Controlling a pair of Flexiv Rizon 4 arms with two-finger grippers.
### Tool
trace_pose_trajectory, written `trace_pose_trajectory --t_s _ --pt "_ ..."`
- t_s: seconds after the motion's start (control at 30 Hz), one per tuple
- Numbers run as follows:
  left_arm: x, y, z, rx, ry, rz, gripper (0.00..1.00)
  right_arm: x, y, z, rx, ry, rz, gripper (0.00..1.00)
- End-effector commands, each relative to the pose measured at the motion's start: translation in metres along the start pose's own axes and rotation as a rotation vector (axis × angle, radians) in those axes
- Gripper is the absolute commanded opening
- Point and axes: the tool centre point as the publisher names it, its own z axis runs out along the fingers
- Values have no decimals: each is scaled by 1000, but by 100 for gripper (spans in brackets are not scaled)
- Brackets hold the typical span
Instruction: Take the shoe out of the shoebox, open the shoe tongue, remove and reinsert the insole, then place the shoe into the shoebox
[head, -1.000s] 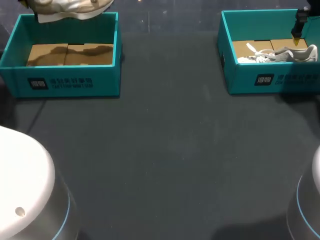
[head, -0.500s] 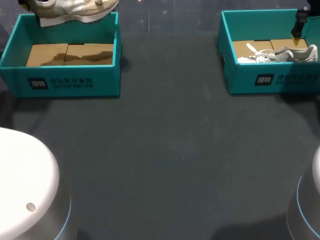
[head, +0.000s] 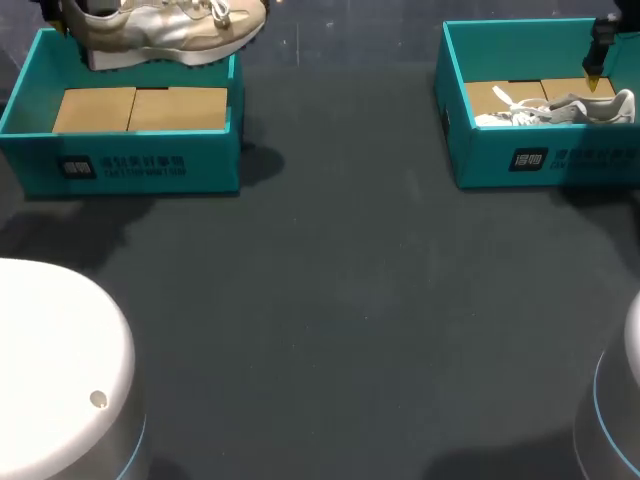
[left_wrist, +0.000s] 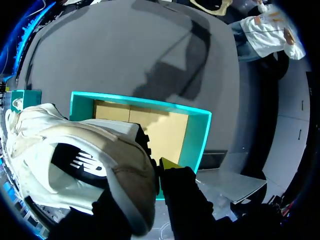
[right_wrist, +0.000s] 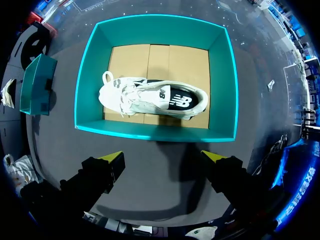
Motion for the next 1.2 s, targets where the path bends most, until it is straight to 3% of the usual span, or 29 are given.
trace_pose_trajectory --t_s 0.03,0.2,0.27,0.47,0.53,1.0,1.2 --pt "3 -10 -1 -110 -4 0 0 0 -1 0 -1 -2 1 100" --pt "3 -10 -1 -110 -4 0 0 0 -1 0 -1 -2 1 100" --pt "-3 -25 0 -138 15 13 0 0 -1 0 -1 -2 1 100" --pt "-36 -92 -6 -148 -5 132 0 0 -1 0 -1 -2 1 100" --pt "-47 -114 -9 -115 -13 164 0 0 -1 0 -1 -2 1 100" --pt "-124 -256 -19 -72 -4 278 0 0 -1 0 -1 -2 1 100" --pt "-124 -256 -19 -72 -4 278 0 0 -1 0 -1 -2 1 100"
